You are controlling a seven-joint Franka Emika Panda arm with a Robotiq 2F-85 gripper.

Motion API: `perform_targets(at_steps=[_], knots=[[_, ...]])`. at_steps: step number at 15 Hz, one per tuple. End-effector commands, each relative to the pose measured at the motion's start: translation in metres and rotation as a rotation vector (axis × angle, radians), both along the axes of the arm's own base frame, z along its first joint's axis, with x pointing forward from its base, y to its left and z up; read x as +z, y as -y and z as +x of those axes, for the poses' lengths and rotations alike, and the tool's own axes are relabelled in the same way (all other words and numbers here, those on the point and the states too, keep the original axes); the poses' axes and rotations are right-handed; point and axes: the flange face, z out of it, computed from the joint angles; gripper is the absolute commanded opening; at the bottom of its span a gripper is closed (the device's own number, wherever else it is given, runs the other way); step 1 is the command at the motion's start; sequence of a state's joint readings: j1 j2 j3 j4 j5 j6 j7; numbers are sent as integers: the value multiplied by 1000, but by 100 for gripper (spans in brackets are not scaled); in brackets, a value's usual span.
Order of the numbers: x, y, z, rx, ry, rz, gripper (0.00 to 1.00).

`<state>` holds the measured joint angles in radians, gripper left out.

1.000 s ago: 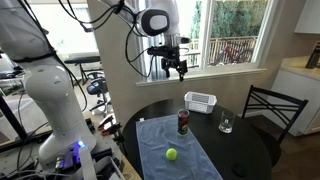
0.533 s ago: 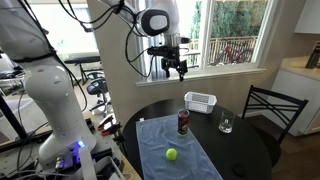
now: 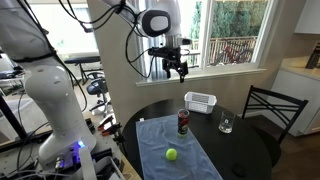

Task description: Put the green ball inside the black container

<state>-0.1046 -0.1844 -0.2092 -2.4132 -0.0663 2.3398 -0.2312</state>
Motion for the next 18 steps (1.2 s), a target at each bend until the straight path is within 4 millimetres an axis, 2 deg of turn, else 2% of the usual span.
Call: perform_targets(at_steps=[1,5,9,15,18], knots=[[-22,32,-4,-48,-12,46,100],[-70,64,-11,-132,-73,78,100],[-124,80,-10,-192,-96,115,100],[-184,81,8,-165,-137,127,100],[-195,78,9,-122,-190,133,100]])
